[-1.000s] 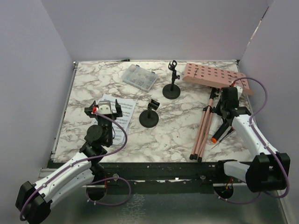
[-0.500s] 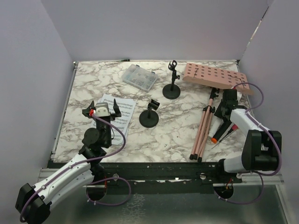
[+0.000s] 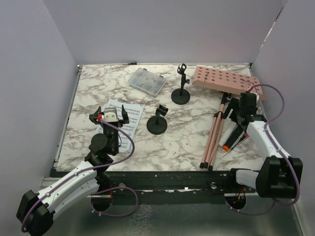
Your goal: Pack up the instrument practice props
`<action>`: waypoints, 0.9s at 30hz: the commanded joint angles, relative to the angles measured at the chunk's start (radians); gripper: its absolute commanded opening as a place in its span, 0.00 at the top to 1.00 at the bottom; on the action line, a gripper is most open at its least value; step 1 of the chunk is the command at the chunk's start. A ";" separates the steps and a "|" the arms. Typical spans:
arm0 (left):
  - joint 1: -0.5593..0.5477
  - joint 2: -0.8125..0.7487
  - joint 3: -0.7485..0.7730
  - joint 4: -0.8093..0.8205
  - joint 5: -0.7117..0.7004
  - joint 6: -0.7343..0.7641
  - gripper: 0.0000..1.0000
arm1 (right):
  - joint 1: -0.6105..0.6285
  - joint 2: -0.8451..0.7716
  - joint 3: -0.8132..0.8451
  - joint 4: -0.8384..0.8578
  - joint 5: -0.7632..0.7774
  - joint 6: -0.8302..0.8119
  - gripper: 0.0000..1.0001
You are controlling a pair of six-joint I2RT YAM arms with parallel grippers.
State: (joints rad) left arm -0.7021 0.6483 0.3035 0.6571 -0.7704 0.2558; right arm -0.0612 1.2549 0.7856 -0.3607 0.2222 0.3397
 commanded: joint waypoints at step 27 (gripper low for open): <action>0.003 0.096 -0.021 0.045 0.037 0.010 0.01 | 0.606 -0.113 -0.036 0.571 -0.593 -0.204 0.10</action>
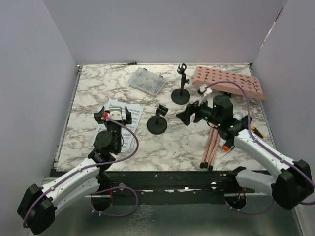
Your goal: Pack up the instrument practice props
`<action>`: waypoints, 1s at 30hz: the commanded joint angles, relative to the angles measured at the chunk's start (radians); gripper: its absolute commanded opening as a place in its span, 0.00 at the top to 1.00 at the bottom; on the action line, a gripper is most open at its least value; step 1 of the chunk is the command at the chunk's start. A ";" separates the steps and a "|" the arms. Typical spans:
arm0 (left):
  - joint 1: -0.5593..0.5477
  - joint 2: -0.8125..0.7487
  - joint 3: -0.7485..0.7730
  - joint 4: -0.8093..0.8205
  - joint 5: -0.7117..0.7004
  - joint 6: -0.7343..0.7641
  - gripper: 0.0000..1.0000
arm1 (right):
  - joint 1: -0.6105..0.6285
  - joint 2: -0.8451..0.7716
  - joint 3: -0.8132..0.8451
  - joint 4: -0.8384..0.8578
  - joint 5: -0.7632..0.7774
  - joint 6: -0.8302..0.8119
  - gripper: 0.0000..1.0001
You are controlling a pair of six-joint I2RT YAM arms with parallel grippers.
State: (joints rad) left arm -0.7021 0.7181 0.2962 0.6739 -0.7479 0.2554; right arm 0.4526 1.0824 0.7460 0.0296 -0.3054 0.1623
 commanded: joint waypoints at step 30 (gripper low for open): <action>0.003 0.113 -0.002 0.032 0.037 0.041 0.01 | 0.199 0.411 0.256 0.189 -0.201 -0.153 0.64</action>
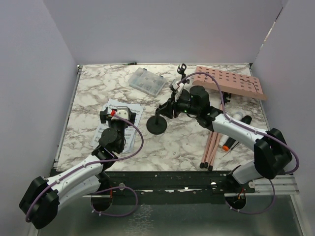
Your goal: Pack up the instrument practice props
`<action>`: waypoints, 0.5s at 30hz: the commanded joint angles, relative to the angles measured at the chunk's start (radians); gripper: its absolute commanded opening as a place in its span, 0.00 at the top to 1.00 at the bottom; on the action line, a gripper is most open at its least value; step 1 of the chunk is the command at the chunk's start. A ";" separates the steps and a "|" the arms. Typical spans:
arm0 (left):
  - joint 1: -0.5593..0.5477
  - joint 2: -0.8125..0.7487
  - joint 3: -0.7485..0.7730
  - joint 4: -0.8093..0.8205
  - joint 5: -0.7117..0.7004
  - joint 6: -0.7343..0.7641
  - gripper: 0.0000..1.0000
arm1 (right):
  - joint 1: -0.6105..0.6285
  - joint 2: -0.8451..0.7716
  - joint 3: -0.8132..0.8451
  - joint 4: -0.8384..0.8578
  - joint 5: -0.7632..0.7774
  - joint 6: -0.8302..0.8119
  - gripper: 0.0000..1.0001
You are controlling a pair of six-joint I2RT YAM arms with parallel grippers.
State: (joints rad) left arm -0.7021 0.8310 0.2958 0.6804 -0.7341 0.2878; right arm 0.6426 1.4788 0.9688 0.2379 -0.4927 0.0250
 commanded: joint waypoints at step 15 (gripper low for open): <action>0.003 -0.024 -0.003 0.028 0.017 0.016 0.01 | -0.043 0.119 0.157 0.048 0.292 -0.145 0.95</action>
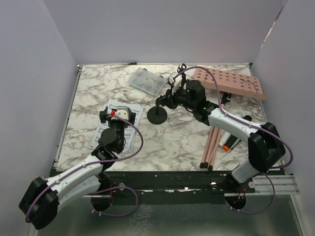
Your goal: Pack up the instrument practice props
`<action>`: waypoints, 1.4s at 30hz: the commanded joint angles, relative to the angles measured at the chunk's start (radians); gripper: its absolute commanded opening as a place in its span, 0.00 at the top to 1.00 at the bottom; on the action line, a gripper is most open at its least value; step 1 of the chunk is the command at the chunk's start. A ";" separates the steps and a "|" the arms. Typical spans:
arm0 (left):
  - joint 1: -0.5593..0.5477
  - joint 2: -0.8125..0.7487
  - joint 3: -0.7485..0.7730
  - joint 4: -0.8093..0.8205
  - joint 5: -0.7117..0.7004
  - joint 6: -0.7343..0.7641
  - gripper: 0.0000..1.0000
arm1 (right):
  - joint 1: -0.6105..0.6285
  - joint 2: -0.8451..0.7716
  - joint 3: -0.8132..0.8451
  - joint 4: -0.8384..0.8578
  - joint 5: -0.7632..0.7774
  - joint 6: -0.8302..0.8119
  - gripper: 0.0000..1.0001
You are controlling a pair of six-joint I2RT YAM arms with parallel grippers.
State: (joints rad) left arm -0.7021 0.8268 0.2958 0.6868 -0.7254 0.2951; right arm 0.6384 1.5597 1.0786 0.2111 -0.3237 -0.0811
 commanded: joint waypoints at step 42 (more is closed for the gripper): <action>0.003 -0.342 0.271 -0.721 -0.077 -0.187 0.01 | -0.115 -0.481 -0.233 -0.157 0.658 0.103 0.00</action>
State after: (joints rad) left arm -0.7021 0.5625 0.5117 0.1989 -0.7551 0.1673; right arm 0.5278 1.1862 0.9241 0.1978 0.1196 -0.0319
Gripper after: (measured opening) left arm 0.989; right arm 0.994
